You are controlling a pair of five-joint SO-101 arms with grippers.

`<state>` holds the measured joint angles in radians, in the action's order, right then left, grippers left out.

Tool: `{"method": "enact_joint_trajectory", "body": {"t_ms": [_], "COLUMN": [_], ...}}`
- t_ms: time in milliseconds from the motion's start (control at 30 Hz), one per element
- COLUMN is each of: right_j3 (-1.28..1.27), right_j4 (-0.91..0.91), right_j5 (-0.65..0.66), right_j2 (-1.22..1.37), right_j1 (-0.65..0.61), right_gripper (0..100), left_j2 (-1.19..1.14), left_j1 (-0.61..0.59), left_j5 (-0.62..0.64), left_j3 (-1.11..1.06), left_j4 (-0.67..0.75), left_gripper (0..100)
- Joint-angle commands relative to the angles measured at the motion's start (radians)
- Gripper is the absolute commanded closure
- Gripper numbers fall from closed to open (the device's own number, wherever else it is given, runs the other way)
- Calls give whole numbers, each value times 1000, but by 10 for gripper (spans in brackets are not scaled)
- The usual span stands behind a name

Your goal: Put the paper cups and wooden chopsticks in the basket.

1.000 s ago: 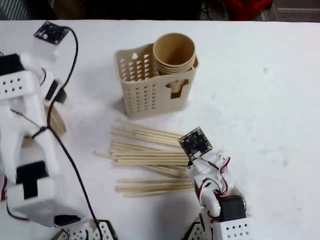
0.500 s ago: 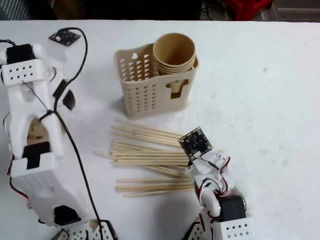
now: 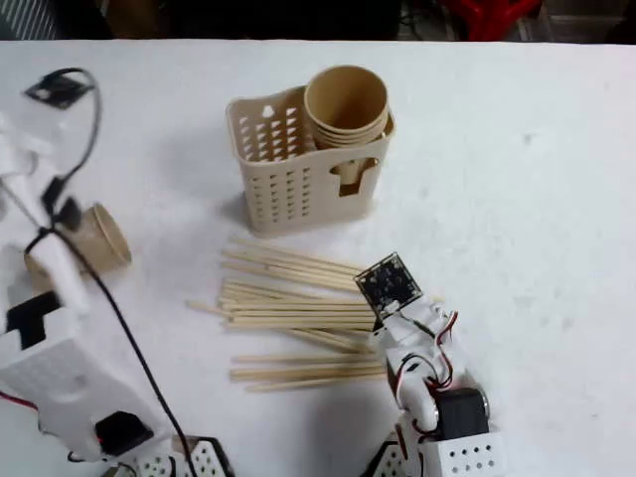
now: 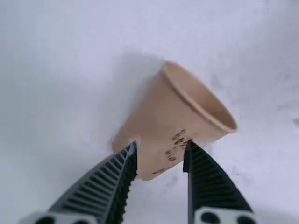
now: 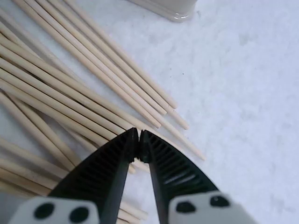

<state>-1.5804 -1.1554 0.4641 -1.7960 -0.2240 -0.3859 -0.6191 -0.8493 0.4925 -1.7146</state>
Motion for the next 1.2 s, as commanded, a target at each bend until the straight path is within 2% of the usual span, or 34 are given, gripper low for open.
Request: {"method": "enact_joint_trajectory", "body": {"t_ms": [0,100,200,333,567,700,900,1000,1167], "right_j3": [5,5,5,5,5,5,5,5,5], "right_j4": [21,21,21,21,21,21,21,21,21], "right_j5": [11,11,11,11,11,11,11,11,11], "right_j2": [-7,-7,-7,-7,-7,-7,-7,-7,-7], "right_j1": [2,2,2,2,2,2,2,2,2], "right_gripper": [981,981,981,981,981,981,981,981,981], "left_j2": [7,16,25,41,36,36,47,48,47], "left_j1": [-111,-134,-108,-27,108,113,15,-64,-165], "left_j5": [-77,-78,-40,120,367,362,212,175,104], "left_j3": [34,41,43,37,23,-115,-400,-358,-206], "left_j4": [34,37,29,34,127,230,482,470,351], "left_gripper": [827,826,817,758,758,759,796,797,797]}}
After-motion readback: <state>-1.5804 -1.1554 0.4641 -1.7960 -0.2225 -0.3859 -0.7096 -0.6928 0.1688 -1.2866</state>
